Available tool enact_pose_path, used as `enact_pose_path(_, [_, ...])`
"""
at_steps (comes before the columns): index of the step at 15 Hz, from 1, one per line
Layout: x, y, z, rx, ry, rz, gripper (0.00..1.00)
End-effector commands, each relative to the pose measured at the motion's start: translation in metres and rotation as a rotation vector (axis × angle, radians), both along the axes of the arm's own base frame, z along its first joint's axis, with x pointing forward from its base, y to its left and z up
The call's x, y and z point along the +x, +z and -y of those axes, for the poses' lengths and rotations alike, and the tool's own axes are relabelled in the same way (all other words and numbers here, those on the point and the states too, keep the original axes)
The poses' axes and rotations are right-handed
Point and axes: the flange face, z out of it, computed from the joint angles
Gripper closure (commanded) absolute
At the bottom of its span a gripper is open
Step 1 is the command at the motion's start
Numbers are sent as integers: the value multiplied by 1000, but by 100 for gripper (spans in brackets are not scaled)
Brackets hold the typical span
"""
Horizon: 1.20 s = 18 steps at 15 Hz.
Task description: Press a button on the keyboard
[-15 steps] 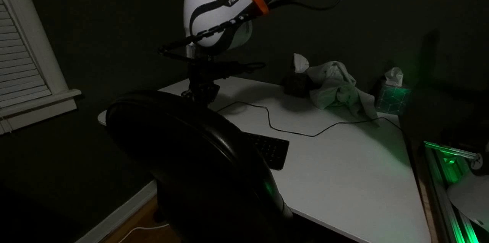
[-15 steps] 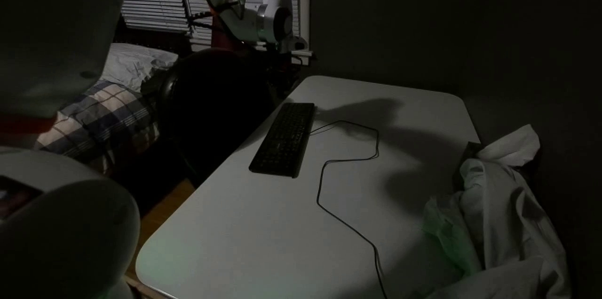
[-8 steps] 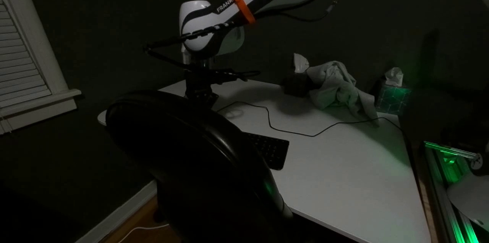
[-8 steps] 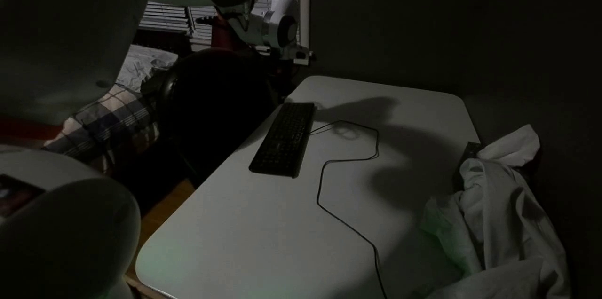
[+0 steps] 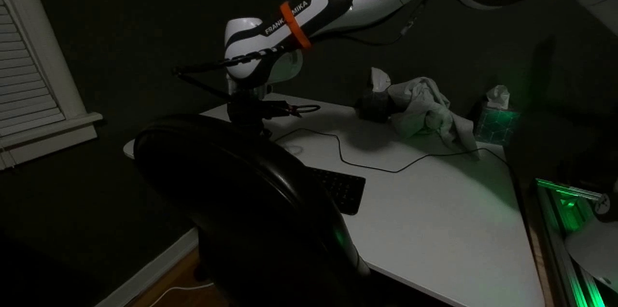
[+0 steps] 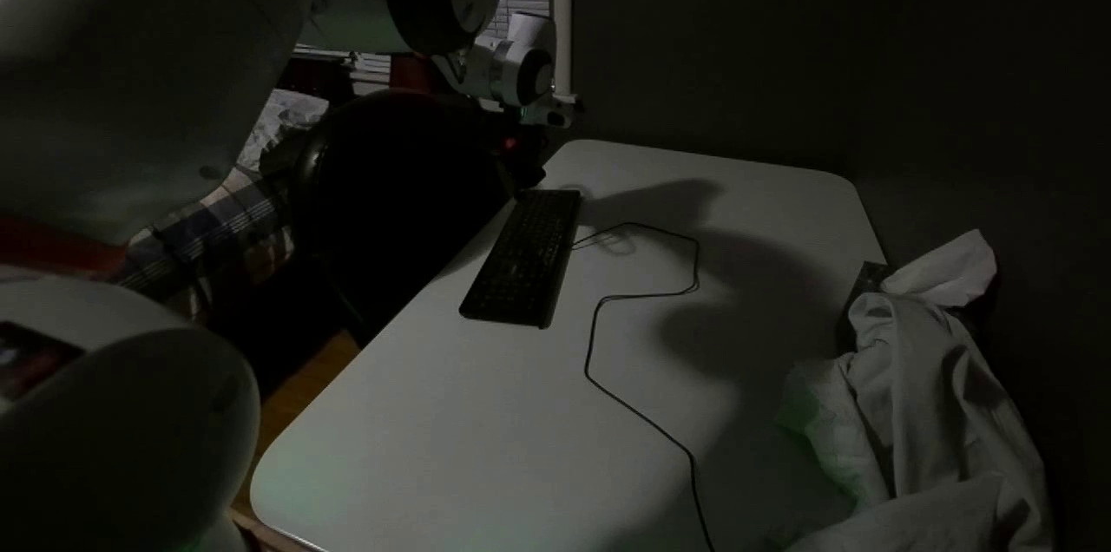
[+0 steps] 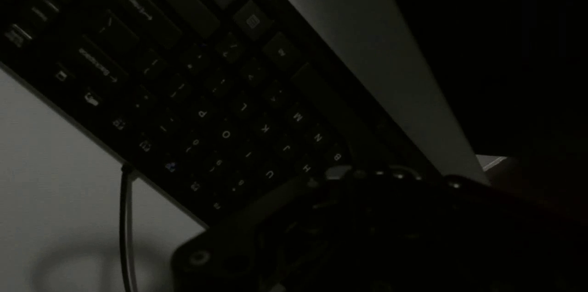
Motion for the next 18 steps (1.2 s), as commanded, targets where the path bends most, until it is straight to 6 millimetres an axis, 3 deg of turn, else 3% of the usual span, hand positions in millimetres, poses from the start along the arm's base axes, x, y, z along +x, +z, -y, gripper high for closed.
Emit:
enact_pose_path(1, [10, -12, -2, 7, -70, -2, 100])
enact_pose_path(18, [19, -41, 0, 15, -185, -26, 100])
